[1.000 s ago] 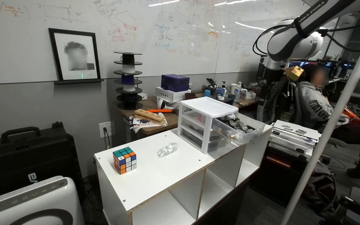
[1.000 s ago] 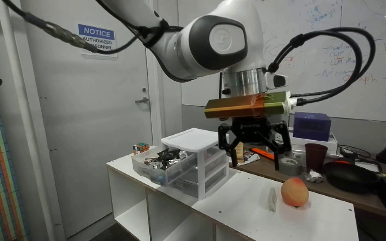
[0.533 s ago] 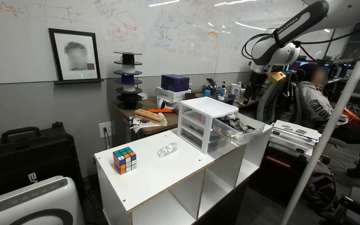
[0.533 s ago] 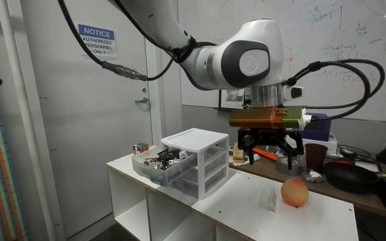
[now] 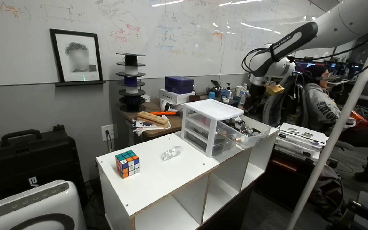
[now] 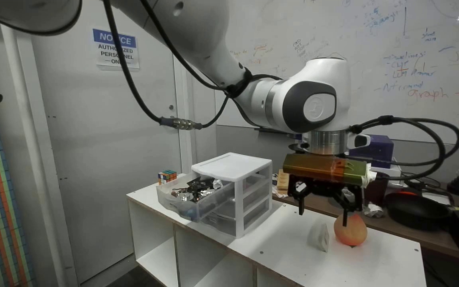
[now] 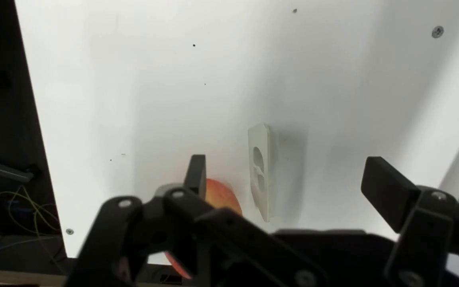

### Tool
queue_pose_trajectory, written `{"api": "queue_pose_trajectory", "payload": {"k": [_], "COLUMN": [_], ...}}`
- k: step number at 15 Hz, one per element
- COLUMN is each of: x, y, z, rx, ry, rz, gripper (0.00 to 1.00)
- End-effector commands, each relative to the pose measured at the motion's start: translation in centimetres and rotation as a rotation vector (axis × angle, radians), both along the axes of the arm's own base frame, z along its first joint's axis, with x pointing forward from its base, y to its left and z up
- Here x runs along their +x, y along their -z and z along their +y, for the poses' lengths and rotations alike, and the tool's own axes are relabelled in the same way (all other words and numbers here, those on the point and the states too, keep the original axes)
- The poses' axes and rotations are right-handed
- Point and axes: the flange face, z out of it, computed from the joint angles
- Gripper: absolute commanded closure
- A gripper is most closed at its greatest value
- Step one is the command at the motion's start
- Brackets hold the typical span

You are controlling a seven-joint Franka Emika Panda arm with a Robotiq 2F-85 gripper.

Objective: Put the electricity extension and the transparent package in the upper drawer, and close it

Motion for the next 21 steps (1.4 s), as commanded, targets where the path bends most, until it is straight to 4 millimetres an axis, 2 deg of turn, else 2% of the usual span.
{"api": "queue_pose_trajectory", "payload": {"k": [1,9,10,12,15,17,19,21], "x": [1.8,3.4,3.8,4.5,5.4,5.7,5.4,4.5], "y": [0.8,5.6,6.0,6.5,6.6,6.2,5.7,5.2], "z": [-0.2,0.1,0.3,0.6,0.9,0.8,0.5,0.1], "rx": [0.019,0.009,0.007,0.001,-0.008,-0.016,-0.018,-0.019], "ry": [0.019,0.064,0.066,0.066,0.067,0.065,0.060,0.069], "rz": [-0.015,0.006,0.004,-0.012,-0.029,-0.037,-0.034,-0.015], "gripper": [0.00,0.00,0.21,0.32,0.58,0.71,0.87,0.93]}}
